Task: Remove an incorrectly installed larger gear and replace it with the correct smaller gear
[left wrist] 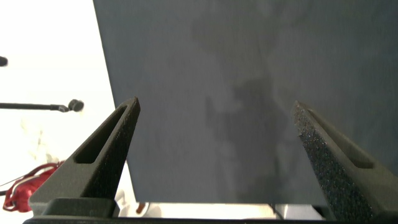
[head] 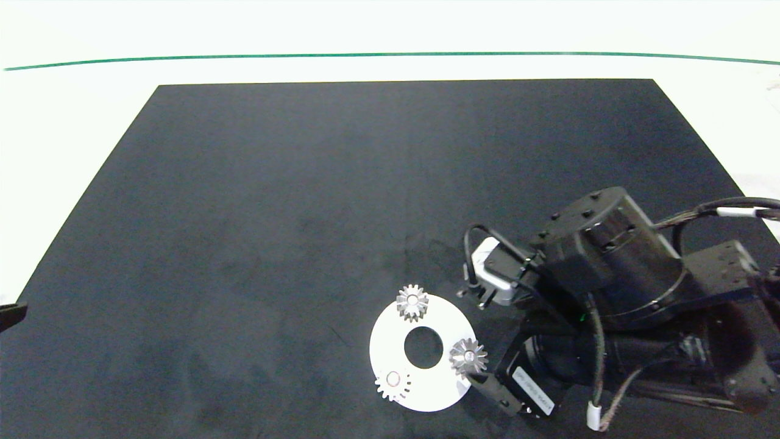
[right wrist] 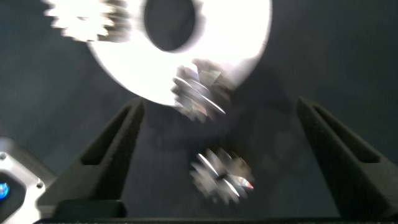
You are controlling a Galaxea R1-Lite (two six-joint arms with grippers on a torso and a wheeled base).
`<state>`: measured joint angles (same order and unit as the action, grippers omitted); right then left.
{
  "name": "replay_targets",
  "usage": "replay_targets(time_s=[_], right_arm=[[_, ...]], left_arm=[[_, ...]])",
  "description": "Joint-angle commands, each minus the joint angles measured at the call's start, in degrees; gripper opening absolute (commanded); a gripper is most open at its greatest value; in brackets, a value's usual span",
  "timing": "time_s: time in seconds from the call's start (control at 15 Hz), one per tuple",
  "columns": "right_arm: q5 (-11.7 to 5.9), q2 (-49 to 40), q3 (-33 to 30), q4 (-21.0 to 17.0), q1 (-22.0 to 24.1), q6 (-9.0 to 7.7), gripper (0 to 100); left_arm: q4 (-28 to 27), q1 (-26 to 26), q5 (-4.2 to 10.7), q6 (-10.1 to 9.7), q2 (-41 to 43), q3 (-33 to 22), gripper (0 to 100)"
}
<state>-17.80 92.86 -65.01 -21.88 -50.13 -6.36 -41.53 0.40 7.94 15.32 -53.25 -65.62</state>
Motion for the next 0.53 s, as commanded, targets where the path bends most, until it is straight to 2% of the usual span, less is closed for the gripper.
replay_targets(time_s=[0.07,0.2,0.27,0.33,0.4,0.53], right_arm=[[-8.04,-12.44,6.3,0.0,2.75,4.78,100],[-12.0,-23.42,12.45,0.0,6.27,5.31,100],[-14.81,-27.99,14.39,0.0,8.99,5.31,100],[-17.01,-33.53,16.06,-0.09,11.72,5.22,100],[-17.01,-38.63,17.64,-0.27,14.09,5.05,100],[-17.27,-48.21,21.33,-0.44,21.12,3.55,100]], left_arm=[[2.51,0.3,-0.03,-0.38,0.34,1.2,100],[5.23,0.48,0.06,-0.73,4.12,3.22,100],[5.5,0.3,-0.03,-3.46,7.37,4.36,100],[5.59,-0.14,-0.03,-8.29,11.41,6.82,100],[6.11,0.13,-0.03,-10.23,14.49,9.99,100],[9.89,0.48,0.24,-10.05,22.4,14.82,100]])
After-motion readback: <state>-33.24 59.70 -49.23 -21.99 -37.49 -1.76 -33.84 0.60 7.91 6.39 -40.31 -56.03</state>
